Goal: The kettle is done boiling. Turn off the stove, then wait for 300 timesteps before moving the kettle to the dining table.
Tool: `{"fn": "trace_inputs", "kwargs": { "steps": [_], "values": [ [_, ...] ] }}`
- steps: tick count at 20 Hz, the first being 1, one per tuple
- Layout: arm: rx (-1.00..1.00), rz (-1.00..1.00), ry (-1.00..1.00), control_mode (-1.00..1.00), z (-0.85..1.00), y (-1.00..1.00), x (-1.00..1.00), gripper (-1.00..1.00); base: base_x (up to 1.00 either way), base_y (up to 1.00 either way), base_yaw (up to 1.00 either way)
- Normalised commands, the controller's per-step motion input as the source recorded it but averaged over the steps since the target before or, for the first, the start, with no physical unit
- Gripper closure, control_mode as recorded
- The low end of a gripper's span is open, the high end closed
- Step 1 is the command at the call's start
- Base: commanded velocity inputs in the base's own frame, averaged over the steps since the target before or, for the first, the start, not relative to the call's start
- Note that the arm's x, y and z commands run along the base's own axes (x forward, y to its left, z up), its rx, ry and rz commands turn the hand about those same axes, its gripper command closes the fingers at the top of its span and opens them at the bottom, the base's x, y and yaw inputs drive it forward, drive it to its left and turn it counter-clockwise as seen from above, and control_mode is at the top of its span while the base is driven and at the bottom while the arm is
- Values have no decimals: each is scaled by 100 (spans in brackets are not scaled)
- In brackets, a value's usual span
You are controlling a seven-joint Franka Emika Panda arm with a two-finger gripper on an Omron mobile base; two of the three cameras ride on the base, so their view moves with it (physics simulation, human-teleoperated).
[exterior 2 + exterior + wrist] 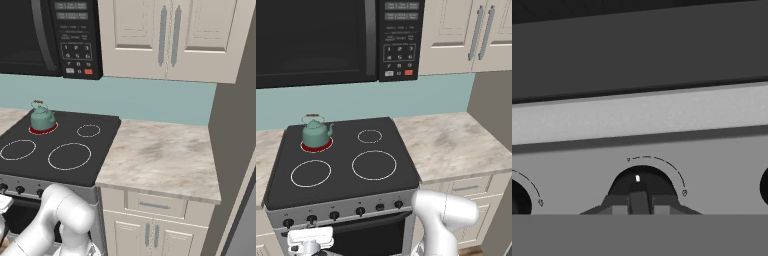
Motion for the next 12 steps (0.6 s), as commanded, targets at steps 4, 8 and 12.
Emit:
{"fn": "trace_inputs", "kwargs": {
  "steps": [4,8,12],
  "values": [
    [8,0,0,-100,0,0,0,100,0,0,0],
    [10,0,1,-100,0,0,0,100,0,0,0],
    [16,0,1,-100,0,0,0,100,0,0,0]
  ]
}}
